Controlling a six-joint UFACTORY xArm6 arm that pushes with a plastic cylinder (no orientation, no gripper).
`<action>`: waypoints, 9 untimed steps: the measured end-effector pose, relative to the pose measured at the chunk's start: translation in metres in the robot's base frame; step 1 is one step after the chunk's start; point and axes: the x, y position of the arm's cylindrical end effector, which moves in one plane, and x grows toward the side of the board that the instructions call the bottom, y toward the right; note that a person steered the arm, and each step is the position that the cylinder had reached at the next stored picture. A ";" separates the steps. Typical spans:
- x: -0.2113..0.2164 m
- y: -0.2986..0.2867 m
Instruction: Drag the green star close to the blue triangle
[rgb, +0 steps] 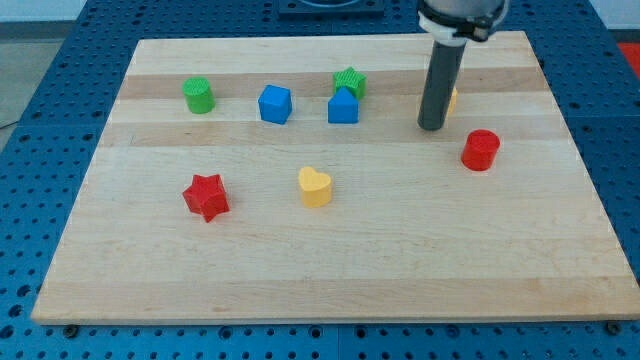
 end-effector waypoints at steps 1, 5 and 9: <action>-0.016 -0.012; -0.015 -0.102; 0.013 -0.142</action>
